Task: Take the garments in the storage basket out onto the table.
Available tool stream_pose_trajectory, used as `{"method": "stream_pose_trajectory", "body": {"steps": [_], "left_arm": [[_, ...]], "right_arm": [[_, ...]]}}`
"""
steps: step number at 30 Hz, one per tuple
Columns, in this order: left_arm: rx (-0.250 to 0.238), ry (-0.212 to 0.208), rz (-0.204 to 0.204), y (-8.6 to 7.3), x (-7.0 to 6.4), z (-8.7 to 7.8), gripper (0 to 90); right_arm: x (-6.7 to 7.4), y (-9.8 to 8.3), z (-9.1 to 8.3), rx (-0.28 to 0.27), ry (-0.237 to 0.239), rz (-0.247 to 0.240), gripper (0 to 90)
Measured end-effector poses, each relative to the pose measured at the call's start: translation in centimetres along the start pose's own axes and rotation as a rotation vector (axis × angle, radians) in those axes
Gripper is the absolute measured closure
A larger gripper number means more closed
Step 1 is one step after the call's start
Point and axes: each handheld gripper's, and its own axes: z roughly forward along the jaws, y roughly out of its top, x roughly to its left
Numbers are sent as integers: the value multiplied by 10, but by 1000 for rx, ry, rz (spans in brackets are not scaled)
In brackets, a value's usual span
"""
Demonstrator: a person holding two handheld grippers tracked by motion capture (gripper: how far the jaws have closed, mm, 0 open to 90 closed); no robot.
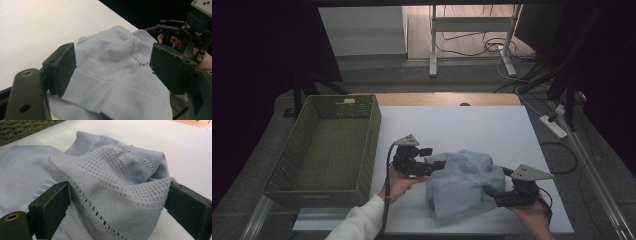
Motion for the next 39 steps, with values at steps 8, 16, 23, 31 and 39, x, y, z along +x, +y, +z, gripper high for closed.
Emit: {"method": "stream_pose_trajectory", "body": {"steps": [8, 16, 23, 31, 39], "left_arm": [[2, 20, -8, -13, 1, -18, 235], [12, 30, -4, -24, 1, -29, 235], [14, 37, -4, -30, 0, -31, 237], [29, 29, 7, -32, 1, -32, 236], [30, 34, 12, -32, 0, -34, 233]], "right_arm": [[-5, -1, -11, -20, -34, 34, 76], [-8, -1, -21, -42, -60, 56, 76], [-6, 0, -20, -42, -64, 52, 76], [-9, -1, -18, -34, -58, 49, 77], [-15, -3, -25, -43, -80, 63, 77]]}}
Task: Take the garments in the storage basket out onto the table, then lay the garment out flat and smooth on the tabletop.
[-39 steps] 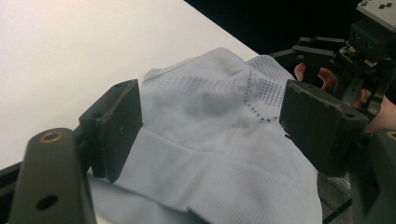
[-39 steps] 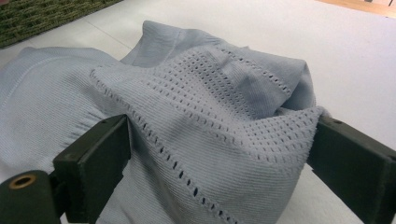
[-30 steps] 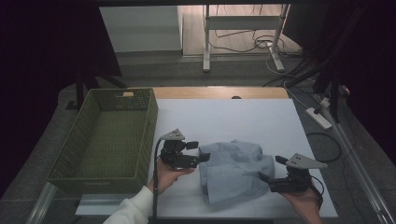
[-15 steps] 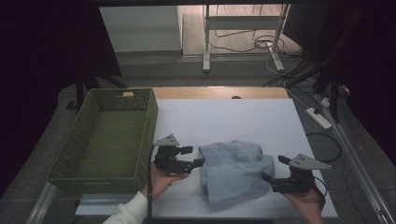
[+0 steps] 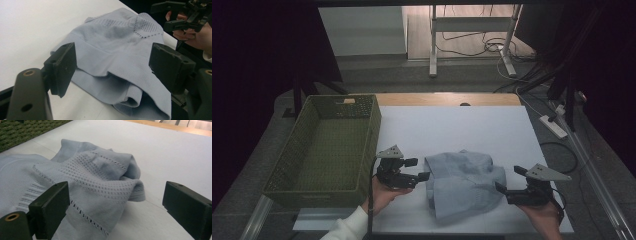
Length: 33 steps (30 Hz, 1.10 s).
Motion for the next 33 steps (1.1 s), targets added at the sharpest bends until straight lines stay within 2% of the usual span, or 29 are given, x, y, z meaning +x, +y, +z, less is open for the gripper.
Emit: {"method": "stream_pose_trajectory", "body": {"steps": [2, 3, 6, 13, 17, 23, 24, 29, 33], "left_arm": [[-1, 1, 2, 0, 0, -1, 233], [-5, 1, 3, 1, 0, -2, 233], [-6, 3, -1, 1, 0, -3, 233], [-24, 10, -23, 0, 3, -8, 232], [-30, 14, -21, 0, 3, -10, 232], [-32, 22, -21, 0, 3, -10, 229], [-29, 22, -17, 1, 3, -11, 228], [-31, 26, -19, 0, 3, -12, 227], [-27, 27, -18, -1, 3, -12, 227]], "right_arm": [[0, 0, -1, -3, -4, 3, 77], [-1, -1, -4, 5, -25, -4, 77], [-2, 0, -5, 9, -44, -12, 77], [-7, -2, -7, 1, -52, 2, 77], [-8, 0, -8, 3, -64, -6, 79], [-12, -2, -8, 40, -98, -16, 83], [-15, -5, -7, 54, -106, -17, 123], [-22, -13, -2, 90, -110, -4, 131], [-25, -20, 6, 130, -90, 10, 136]]}}
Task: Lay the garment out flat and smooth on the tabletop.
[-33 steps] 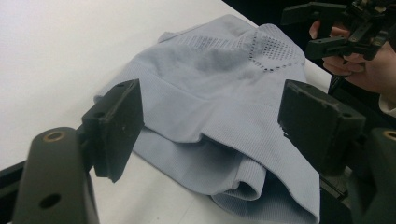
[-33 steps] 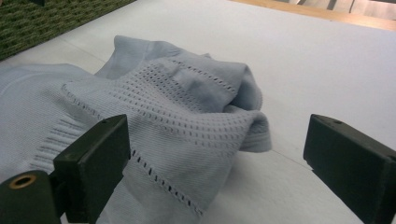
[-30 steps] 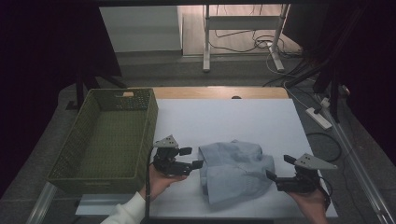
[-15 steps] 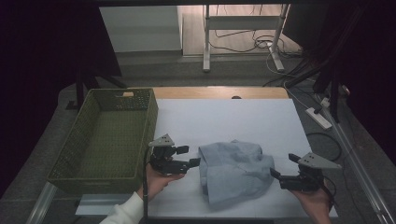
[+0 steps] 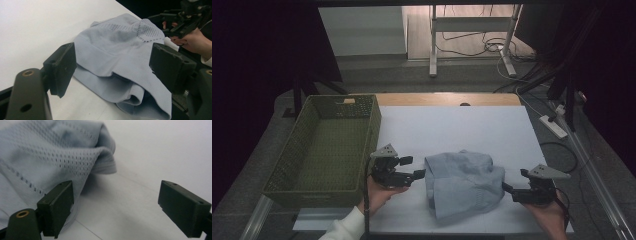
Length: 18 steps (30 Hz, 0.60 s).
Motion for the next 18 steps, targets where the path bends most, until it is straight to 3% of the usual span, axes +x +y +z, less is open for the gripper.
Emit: {"method": "stream_pose_trajectory", "body": {"steps": [8, 13, 18], "left_arm": [[-5, 4, -4, 0, -1, -1, 225], [4, -4, 2, 0, -2, 0, 226], [9, -7, 1, -1, -2, 1, 226]], "right_arm": [[3, -2, 11, 50, 15, -20, 144], [7, -3, 21, 98, 43, -49, 179], [12, -4, 30, 95, 95, -50, 219]]}}
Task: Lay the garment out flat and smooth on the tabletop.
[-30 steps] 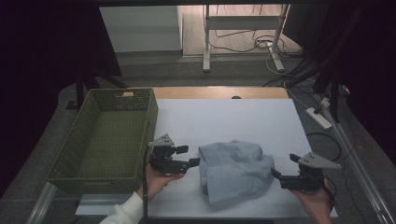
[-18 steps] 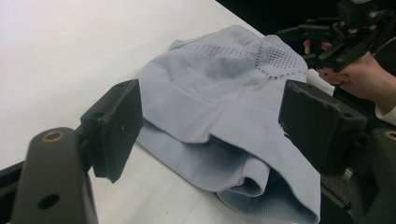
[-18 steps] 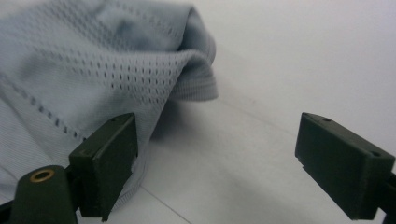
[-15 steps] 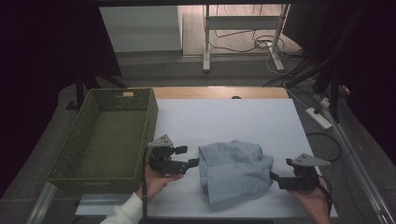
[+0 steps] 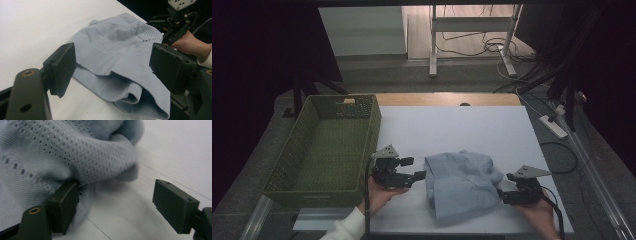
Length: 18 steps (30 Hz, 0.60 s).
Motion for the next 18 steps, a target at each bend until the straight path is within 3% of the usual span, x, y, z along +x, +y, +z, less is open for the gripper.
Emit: {"method": "stream_pose_trajectory", "body": {"steps": [8, 15, 18], "left_arm": [[-4, -7, -7, -1, 1, -2, 226], [-1, -8, -10, 0, 2, -1, 228], [2, -9, -8, -1, 1, 0, 227]], "right_arm": [[7, 3, 12, 20, 128, -32, 395], [15, 8, 17, 38, 184, -68, 658], [19, 12, 16, 56, 174, -100, 739]]}}
